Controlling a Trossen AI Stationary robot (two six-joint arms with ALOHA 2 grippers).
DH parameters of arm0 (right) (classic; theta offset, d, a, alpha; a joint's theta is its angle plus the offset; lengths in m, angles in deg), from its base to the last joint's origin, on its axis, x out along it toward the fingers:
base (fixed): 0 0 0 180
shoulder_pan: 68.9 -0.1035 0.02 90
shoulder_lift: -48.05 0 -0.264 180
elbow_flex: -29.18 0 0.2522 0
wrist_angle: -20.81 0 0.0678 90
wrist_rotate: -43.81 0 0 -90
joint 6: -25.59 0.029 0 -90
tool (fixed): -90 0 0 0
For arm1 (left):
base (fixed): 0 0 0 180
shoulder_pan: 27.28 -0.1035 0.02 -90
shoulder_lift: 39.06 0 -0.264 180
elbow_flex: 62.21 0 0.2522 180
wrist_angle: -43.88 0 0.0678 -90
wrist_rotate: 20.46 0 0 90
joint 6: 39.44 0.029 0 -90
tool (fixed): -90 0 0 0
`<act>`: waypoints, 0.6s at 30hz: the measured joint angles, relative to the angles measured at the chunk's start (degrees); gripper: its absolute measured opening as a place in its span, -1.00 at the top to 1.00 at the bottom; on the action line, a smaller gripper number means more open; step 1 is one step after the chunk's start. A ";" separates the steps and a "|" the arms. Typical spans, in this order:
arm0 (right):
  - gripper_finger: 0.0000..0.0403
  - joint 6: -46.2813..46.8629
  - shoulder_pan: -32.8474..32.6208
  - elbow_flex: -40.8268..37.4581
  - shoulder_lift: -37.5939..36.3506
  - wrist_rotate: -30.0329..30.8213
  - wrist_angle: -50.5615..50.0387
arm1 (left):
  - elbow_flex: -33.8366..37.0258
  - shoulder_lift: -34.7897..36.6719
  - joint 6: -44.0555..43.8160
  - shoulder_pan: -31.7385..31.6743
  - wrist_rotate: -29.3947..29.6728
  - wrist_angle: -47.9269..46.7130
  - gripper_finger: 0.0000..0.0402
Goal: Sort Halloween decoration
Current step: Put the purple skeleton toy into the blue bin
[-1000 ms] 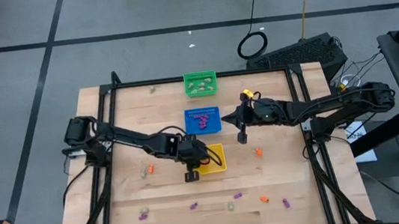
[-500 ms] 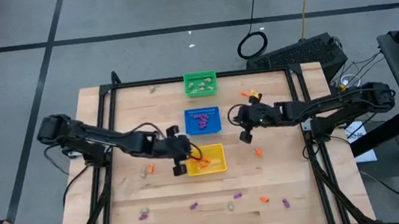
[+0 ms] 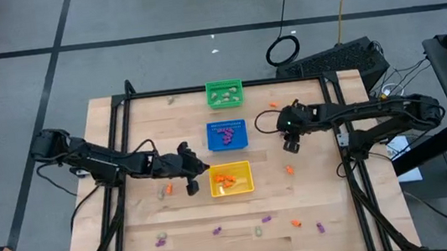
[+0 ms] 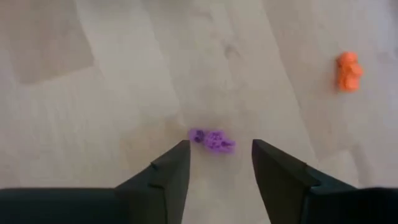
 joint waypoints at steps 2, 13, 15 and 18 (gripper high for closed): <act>0.18 -4.61 1.39 0.00 0.99 -2.08 0.11 | 1.56 0.00 -0.39 -0.10 0.10 1.18 0.98; 0.19 -17.14 6.97 0.08 10.70 -6.46 5.09 | 5.40 -0.02 -3.33 -0.10 1.33 2.73 0.98; 0.20 -18.74 7.66 0.18 11.98 -7.67 5.69 | 5.40 -0.02 -3.33 -0.10 1.35 2.76 0.98; 0.23 -19.21 8.76 0.33 13.30 -9.67 5.99 | 5.40 -0.02 -3.30 -0.10 1.33 2.70 0.98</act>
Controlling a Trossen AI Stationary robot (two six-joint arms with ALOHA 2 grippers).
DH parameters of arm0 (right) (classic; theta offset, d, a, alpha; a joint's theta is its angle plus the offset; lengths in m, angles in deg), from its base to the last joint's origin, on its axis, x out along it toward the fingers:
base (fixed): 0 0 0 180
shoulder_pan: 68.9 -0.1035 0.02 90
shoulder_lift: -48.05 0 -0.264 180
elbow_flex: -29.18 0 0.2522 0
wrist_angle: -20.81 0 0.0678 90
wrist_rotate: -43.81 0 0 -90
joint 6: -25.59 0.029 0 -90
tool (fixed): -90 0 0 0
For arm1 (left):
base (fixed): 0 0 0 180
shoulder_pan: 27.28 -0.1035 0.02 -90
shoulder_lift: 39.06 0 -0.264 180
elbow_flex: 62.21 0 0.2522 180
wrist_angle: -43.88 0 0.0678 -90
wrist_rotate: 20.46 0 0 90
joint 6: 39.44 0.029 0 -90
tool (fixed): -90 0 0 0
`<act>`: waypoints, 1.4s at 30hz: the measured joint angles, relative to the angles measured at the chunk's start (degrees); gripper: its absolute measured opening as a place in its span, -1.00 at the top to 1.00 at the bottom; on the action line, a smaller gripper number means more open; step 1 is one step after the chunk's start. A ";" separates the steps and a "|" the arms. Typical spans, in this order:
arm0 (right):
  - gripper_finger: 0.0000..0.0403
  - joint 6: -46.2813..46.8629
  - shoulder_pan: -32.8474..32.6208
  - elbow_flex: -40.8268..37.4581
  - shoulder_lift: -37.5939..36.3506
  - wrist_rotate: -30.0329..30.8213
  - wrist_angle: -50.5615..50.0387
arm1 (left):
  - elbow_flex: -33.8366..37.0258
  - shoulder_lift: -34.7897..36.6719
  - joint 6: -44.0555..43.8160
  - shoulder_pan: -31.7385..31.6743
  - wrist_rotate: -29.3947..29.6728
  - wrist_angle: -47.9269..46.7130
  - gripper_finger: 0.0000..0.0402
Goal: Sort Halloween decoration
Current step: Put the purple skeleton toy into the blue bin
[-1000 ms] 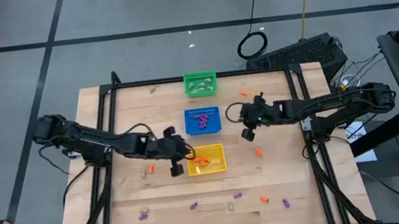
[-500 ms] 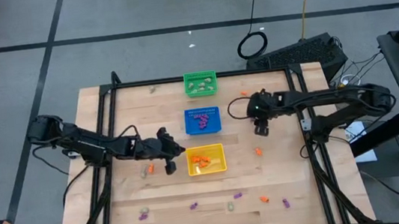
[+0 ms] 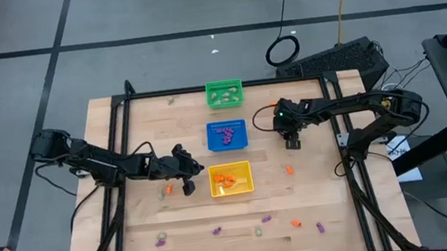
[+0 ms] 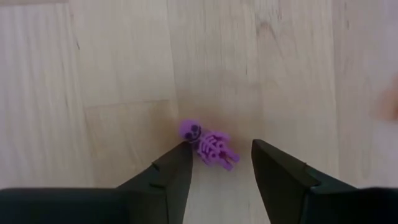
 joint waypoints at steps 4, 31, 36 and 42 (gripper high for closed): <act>0.34 1.17 0.78 0.00 0.77 -2.68 0.15 | 0.00 0.00 0.02 0.00 0.01 0.00 0.98; 0.98 21.35 -15.28 20.66 1.68 -1.63 1.59 | 0.00 -0.02 0.52 0.33 3.01 -0.68 0.99; 0.98 20.30 -15.36 30.76 10.54 -0.53 -0.19 | -0.02 -0.02 0.50 0.33 2.97 -1.05 0.99; 0.98 18.08 -13.14 41.55 22.48 -0.57 -4.52 | -0.02 -0.02 0.15 0.37 2.80 -1.77 0.99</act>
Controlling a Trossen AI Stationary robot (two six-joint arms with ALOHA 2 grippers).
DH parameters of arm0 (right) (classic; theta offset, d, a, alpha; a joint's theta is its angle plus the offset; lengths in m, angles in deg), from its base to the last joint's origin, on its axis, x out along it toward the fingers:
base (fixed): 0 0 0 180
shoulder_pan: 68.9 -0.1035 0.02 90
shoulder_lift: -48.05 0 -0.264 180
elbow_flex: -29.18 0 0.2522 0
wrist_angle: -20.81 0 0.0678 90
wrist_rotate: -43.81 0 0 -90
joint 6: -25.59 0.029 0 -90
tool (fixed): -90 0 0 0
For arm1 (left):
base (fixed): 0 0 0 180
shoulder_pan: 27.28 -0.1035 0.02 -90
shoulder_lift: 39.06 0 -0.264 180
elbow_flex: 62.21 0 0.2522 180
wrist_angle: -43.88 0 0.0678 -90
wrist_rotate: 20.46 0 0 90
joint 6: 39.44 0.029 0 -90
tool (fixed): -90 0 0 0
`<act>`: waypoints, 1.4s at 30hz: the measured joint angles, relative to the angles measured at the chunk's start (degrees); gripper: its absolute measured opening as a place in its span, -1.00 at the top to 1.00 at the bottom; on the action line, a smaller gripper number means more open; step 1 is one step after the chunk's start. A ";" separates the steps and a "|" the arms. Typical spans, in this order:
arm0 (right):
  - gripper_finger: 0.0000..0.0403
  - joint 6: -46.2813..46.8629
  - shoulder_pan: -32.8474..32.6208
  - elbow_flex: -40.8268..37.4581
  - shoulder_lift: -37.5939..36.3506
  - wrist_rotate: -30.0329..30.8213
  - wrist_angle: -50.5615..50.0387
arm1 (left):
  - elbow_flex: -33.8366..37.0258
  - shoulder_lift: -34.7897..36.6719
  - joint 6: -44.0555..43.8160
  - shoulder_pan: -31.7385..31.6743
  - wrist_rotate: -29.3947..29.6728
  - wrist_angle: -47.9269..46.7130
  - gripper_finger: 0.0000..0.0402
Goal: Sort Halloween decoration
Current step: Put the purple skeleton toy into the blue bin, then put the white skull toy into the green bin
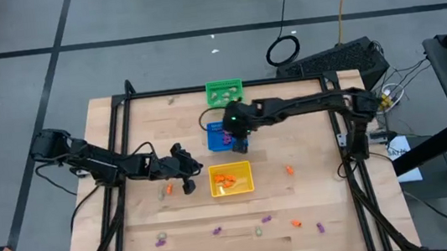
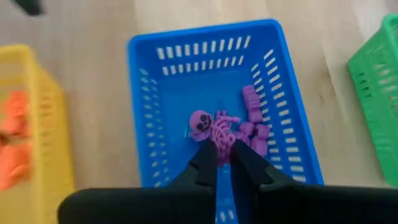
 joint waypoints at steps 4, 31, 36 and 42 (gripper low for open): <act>0.98 -0.62 1.14 3.80 5.63 -0.09 -1.33 | 0.00 0.00 0.00 0.15 -0.02 -0.04 0.98; 0.96 -4.45 -5.25 4.95 3.22 4.73 12.23 | -10.30 11.10 -6.18 14.38 -4.37 -37.49 0.98; 0.99 -3.00 -6.50 -1.37 -2.21 4.63 22.44 | -13.20 11.06 -10.41 23.73 -6.31 -40.57 0.98; 1.00 1.06 -7.80 -12.80 -7.78 4.63 33.89 | -14.86 9.53 -26.14 34.64 -6.94 -44.15 0.98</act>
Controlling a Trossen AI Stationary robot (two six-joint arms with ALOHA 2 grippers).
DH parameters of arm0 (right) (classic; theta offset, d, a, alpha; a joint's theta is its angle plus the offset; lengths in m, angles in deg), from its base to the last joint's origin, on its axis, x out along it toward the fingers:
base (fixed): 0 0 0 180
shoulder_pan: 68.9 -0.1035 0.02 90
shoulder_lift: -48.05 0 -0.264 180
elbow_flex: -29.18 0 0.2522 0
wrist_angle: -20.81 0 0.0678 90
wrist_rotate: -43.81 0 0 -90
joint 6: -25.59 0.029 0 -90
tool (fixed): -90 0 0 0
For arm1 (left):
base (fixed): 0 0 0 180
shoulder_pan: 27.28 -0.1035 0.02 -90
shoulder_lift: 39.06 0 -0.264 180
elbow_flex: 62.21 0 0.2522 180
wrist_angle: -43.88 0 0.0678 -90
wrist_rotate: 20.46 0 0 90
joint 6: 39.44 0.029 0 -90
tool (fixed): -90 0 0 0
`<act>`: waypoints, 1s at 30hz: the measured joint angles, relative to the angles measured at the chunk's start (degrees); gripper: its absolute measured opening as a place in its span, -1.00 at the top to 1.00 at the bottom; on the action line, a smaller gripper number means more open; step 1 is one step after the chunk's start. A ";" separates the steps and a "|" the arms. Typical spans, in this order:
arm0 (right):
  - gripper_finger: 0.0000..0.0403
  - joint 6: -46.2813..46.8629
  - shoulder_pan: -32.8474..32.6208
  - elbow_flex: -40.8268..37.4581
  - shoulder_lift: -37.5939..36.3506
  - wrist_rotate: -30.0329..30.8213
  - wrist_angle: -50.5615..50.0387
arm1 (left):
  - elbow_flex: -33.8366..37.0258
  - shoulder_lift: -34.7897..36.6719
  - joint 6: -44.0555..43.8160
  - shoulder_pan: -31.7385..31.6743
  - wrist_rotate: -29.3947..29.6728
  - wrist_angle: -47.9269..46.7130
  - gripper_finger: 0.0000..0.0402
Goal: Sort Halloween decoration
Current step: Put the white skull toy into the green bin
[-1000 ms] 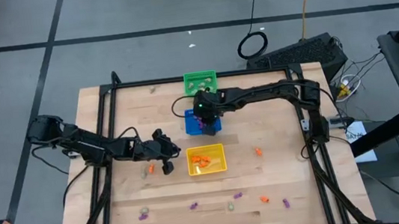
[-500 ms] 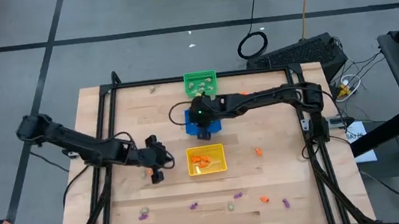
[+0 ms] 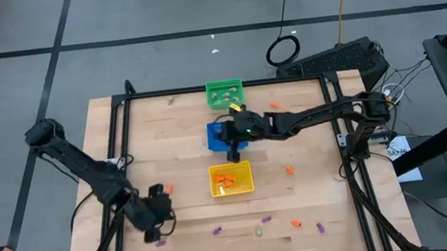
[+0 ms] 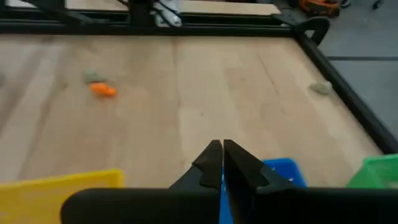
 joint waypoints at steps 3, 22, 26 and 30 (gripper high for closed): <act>1.00 1.16 -1.03 -4.70 -2.38 0.51 4.53 | -0.59 -2.90 -6.46 4.27 -0.48 -0.15 0.99; 1.00 0.07 -6.62 -12.47 -6.21 9.15 10.23 | -12.14 -20.22 -19.06 9.77 -7.25 -13.46 0.40; 1.00 0.07 -6.62 -12.47 -6.21 9.16 10.06 | -12.16 -21.85 -19.06 9.73 -7.95 -13.40 0.23; 1.00 -0.08 -6.60 -12.47 -6.21 9.17 10.13 | -12.16 -23.76 -18.95 9.73 -7.93 -13.33 0.20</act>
